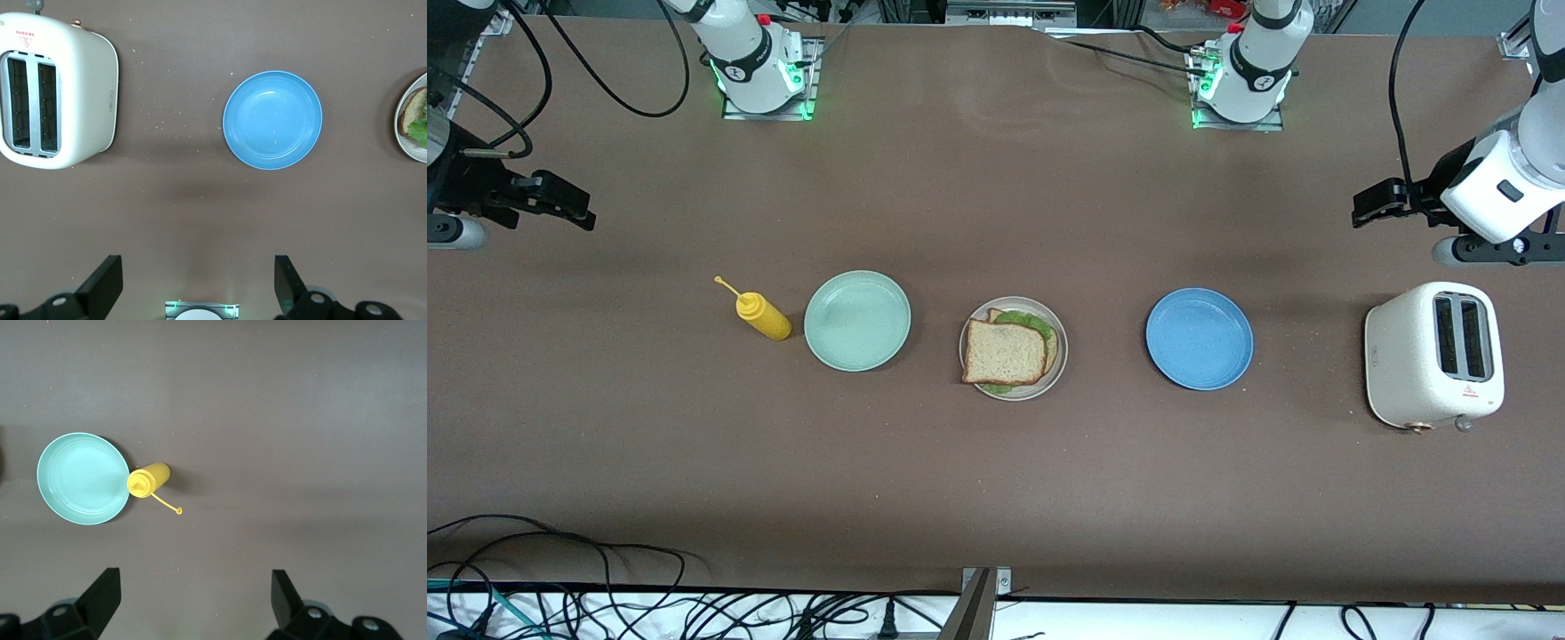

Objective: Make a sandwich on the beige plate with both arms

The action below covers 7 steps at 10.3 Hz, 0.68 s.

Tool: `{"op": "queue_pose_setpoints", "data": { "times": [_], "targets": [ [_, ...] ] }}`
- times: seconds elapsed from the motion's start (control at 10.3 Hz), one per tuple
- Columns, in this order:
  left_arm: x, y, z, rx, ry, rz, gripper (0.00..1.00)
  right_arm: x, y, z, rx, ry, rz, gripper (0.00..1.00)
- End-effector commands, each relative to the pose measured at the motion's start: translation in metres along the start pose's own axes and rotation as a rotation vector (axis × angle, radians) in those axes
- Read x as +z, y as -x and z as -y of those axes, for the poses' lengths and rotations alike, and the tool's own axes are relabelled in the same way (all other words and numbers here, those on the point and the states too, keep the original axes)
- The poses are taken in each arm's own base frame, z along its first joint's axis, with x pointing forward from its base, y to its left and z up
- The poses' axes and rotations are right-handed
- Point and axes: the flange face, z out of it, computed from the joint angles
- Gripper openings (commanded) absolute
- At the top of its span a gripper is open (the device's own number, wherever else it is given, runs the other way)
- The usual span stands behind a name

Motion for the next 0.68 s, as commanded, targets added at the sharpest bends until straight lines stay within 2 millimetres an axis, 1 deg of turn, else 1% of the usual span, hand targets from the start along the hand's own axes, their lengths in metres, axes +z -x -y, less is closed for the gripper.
{"op": "queue_pose_setpoints", "data": {
  "times": [0.0,0.29,0.48,0.58],
  "targets": [
    [-0.004,-0.001,0.0,-0.013,-0.03,-0.017,1.0,-0.006,-0.003,0.002,0.01,-0.012,-0.006,1.0],
    [-0.009,0.0,-0.002,-0.002,-0.026,-0.026,1.0,-0.006,-0.003,0.003,0.009,-0.014,-0.004,1.0],
    [-0.008,-0.01,-0.002,-0.004,-0.023,-0.024,1.0,-0.006,-0.003,0.003,0.01,-0.014,-0.006,1.0],
    [-0.003,-0.014,-0.003,-0.006,-0.035,-0.015,1.0,-0.006,-0.003,0.003,0.01,-0.014,-0.006,1.0]
  ]
}}
